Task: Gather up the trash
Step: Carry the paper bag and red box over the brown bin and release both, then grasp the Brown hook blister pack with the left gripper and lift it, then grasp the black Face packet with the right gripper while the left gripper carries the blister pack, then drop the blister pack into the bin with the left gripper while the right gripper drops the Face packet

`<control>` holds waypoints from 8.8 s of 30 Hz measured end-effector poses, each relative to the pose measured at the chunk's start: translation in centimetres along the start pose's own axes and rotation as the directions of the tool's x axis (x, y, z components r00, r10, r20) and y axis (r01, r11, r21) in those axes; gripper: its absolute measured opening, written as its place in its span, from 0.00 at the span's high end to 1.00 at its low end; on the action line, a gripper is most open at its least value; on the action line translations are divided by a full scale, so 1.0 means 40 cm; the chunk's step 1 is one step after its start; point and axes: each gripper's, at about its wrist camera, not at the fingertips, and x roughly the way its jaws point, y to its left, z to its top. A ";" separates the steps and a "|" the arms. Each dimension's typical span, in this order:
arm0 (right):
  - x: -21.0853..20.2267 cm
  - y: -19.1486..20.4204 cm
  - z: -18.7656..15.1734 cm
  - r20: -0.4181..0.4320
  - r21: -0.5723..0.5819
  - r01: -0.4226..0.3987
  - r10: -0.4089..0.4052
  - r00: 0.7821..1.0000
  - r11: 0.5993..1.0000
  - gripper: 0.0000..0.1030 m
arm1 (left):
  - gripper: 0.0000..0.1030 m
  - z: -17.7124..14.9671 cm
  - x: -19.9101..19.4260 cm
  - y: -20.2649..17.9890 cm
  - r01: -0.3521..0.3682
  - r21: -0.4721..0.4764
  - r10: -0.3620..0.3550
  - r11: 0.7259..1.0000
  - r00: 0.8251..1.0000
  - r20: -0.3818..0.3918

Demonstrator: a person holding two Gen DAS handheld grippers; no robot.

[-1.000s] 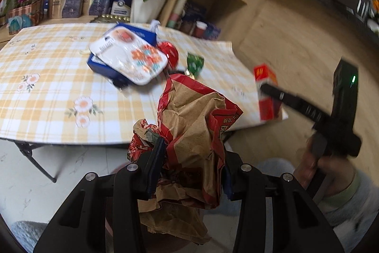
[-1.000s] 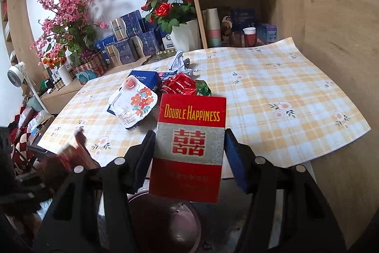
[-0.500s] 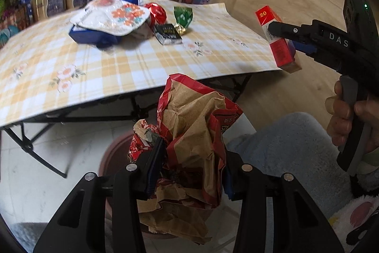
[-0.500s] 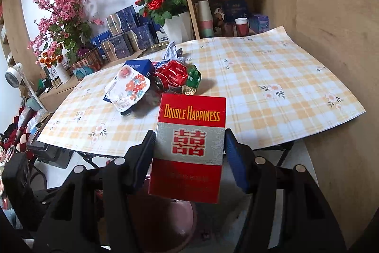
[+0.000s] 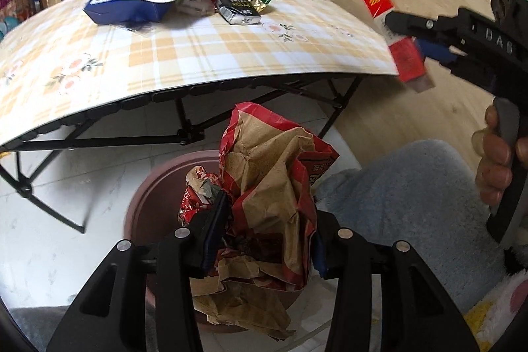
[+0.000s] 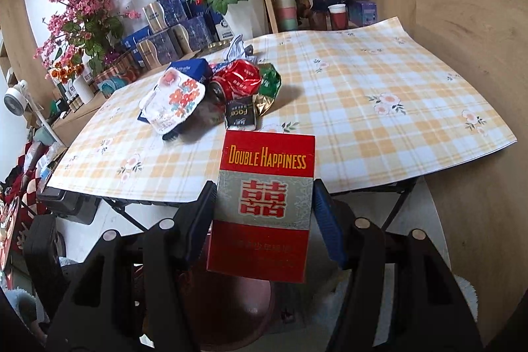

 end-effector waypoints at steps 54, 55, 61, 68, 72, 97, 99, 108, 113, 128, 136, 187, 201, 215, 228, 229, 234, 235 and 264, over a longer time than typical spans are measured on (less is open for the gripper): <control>0.119 0.181 -0.130 -0.182 -0.202 0.083 -0.121 0.976 0.976 0.06 | 0.06 -0.016 -0.271 0.268 -0.274 -0.384 0.402 0.881 0.863 0.306; 0.121 0.174 -0.128 -0.185 -0.195 0.101 -0.137 0.973 0.976 0.06 | 0.06 -0.018 -0.270 0.272 -0.277 -0.393 0.408 0.877 0.862 0.301; 0.118 0.157 -0.128 -0.154 -0.179 0.076 -0.104 0.983 0.981 0.06 | 0.06 -0.018 -0.247 0.285 -0.261 -0.411 0.392 0.873 0.878 0.275; 0.117 0.120 -0.102 -0.098 -0.125 0.087 -0.099 0.990 0.988 0.06 | 0.06 -0.013 -0.214 0.287 -0.256 -0.408 0.370 0.877 0.900 0.230; 0.117 0.082 -0.076 -0.079 -0.055 0.032 -0.037 0.996 0.998 0.06 | 0.06 0.001 -0.203 0.282 -0.230 -0.384 0.324 0.894 0.924 0.201; 0.233 -0.073 0.106 0.031 0.004 -0.098 0.098 0.995 0.995 0.06 | 0.28 0.553 -0.037 0.236 -0.160 -0.494 0.241 0.855 0.965 0.105; 0.234 -0.094 0.102 0.048 0.012 -0.123 0.122 0.991 0.992 0.06 | 0.28 0.575 -0.009 0.237 -0.192 -0.507 0.275 0.840 0.957 0.095; 0.264 -0.186 0.072 0.025 0.116 -0.146 0.144 0.989 0.982 0.06 | 0.28 0.494 0.007 0.279 -0.228 -0.601 0.334 0.766 0.940 0.069; 0.269 -0.182 0.071 0.022 0.121 -0.180 0.178 0.984 0.976 0.06 | 0.29 0.483 0.009 0.329 -0.137 -0.690 0.290 0.711 0.951 0.109; 0.273 -0.176 0.057 0.010 0.094 -0.158 0.158 0.987 0.983 0.06 | 0.75 0.481 -0.028 0.356 -0.084 -0.685 0.250 0.724 0.957 0.146; 0.277 -0.146 0.045 0.009 0.010 -0.120 0.120 0.993 0.993 0.06 | 0.76 0.465 -0.134 0.294 -0.207 -0.535 0.340 0.819 0.927 0.162; 0.154 0.068 0.087 0.016 -0.152 -0.053 0.056 0.998 0.987 0.66 | 0.77 0.175 -0.277 0.210 -0.200 -0.374 0.279 0.906 0.945 0.172; 0.056 0.083 0.035 0.057 -0.170 -0.048 0.058 0.997 0.984 0.66 | 0.77 0.100 -0.270 0.125 -0.241 -0.242 0.283 0.940 0.947 0.154; 0.013 0.066 -0.050 0.051 -0.176 -0.051 0.060 0.997 0.983 0.66 | 0.77 -0.011 -0.175 0.083 -0.270 -0.128 0.280 0.954 0.958 0.069; 0.062 0.060 -0.074 -0.011 -0.158 -0.062 0.061 0.998 0.985 0.66 | 0.64 -0.023 -0.045 0.088 -0.241 -0.085 0.236 0.967 0.969 -0.066; 0.066 0.060 -0.076 -0.017 -0.159 -0.063 0.062 0.998 0.985 0.66 | 0.56 -0.023 -0.044 0.091 -0.239 -0.092 0.234 0.967 0.970 -0.065; 0.081 0.073 -0.093 -0.045 -0.170 -0.075 0.068 0.997 0.983 0.66 | 0.16 -0.017 -0.074 0.116 -0.267 -0.172 0.271 0.948 0.963 -0.004; 0.084 0.078 -0.098 -0.051 -0.177 -0.080 0.072 0.996 0.981 0.66 | 0.15 -0.016 -0.082 0.127 -0.277 -0.197 0.284 0.940 0.959 0.006; 0.152 0.144 -0.168 -0.157 -0.218 -0.150 0.118 0.981 0.964 0.06 | 0.09 -0.015 -0.198 0.179 -0.396 -0.348 0.470 0.850 0.869 0.158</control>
